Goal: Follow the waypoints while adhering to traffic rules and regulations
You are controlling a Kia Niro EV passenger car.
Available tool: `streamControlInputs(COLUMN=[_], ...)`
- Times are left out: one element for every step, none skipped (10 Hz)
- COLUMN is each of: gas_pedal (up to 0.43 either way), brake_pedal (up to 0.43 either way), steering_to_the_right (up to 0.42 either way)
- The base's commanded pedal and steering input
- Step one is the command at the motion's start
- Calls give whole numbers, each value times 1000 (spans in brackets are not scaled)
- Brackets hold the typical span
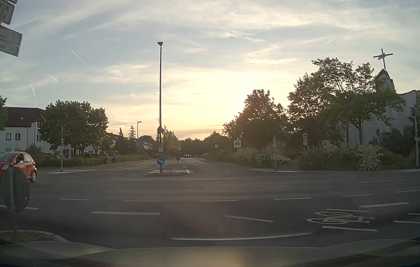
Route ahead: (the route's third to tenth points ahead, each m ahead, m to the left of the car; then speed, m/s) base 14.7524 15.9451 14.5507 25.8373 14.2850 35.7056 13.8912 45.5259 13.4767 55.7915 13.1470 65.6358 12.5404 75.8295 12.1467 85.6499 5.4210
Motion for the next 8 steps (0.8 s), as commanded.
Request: streamControlInputs(gas_pedal=[87, 87, 87, 87, 87, 87, 87, 87], brake_pedal=[0, 0, 0, 0, 0, 0, 0, 0], steering_to_the_right=[-100, -122, -142, -161, -182, -199, -222, -244])
